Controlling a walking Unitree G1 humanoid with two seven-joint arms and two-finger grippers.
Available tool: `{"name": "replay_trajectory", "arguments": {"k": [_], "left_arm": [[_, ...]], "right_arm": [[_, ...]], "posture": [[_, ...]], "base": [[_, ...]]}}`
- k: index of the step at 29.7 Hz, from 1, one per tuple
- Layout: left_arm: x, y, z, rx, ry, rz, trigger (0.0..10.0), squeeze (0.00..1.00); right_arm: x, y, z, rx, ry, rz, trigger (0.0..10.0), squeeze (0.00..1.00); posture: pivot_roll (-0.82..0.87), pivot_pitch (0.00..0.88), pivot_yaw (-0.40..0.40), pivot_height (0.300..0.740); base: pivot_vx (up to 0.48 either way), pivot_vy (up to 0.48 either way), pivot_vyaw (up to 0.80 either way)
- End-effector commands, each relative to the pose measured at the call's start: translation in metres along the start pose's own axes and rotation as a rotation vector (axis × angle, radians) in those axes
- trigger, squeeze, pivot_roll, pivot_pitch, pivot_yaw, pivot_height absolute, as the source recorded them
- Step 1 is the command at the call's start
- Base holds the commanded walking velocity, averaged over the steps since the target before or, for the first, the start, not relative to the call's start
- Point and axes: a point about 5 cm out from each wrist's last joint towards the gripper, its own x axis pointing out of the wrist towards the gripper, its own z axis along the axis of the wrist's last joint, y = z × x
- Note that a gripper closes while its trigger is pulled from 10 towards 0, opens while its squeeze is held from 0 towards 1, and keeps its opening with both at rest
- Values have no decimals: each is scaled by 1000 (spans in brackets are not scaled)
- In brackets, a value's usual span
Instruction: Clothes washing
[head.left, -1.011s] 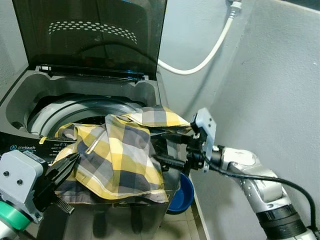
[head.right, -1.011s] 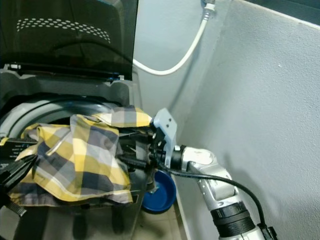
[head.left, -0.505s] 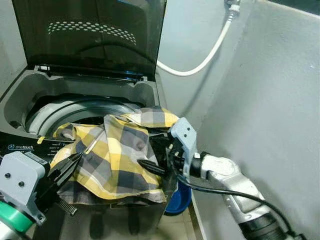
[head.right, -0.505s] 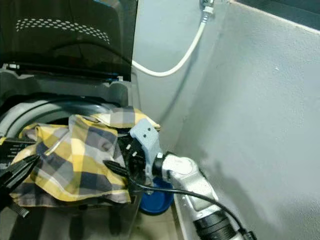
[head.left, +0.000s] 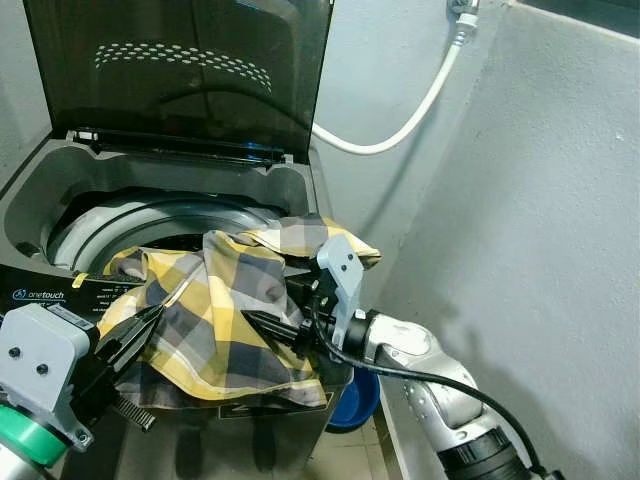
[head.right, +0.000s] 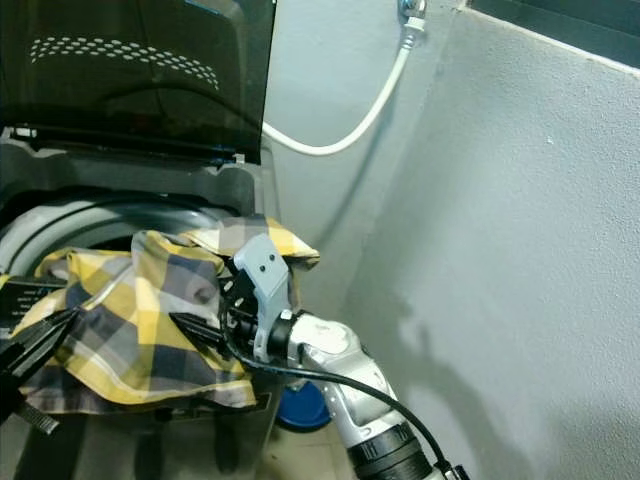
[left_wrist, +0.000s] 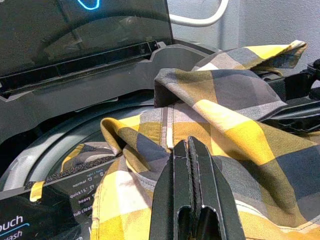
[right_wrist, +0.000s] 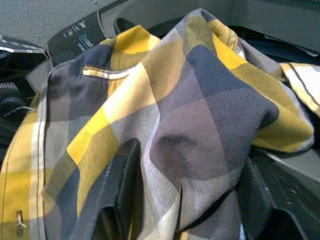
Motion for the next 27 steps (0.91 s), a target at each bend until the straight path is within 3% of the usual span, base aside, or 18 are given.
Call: {"name": "replay_trajectory", "arguments": {"k": [1,8,12,13,18,22,25,27], "left_arm": [[-1,-5,1,-4,-4,-14,10000,0],[0,-4,0,-8,-4,-8,10000,0],[0,-5,0,-9,-4,-8,10000,0],[0,-5,-1,-11,-3,-1,10000,0],[0,-5,-1,-12,-3,4,10000,0],[0,-5,-2,-12,-1,13,10000,0],[0,-5,-2,-12,0,14,10000,0],[1,-4,-2,-8,-3,19,10000,0]], "right_arm": [[4,0,4,28,-22,10,0,0],[35,5,21,75,-92,35,0,0],[44,6,26,78,-107,42,0,0],[67,10,44,80,-146,66,0,0],[78,12,56,86,-171,80,0,0],[97,12,79,86,-218,57,0,0],[105,10,95,77,-255,12,0,0],[102,-15,121,132,-371,-231,0,0]], "posture": [[110,58,-135,740],[108,66,-139,740],[107,68,-141,740],[106,72,-146,740],[106,76,-149,740],[104,77,-148,740],[105,78,-149,740],[114,77,-156,740]], "base": [[0,0,0],[0,0,0],[0,0,0],[0,0,0],[0,0,0],[0,0,0],[0,0,0],[0,0,0]]}}
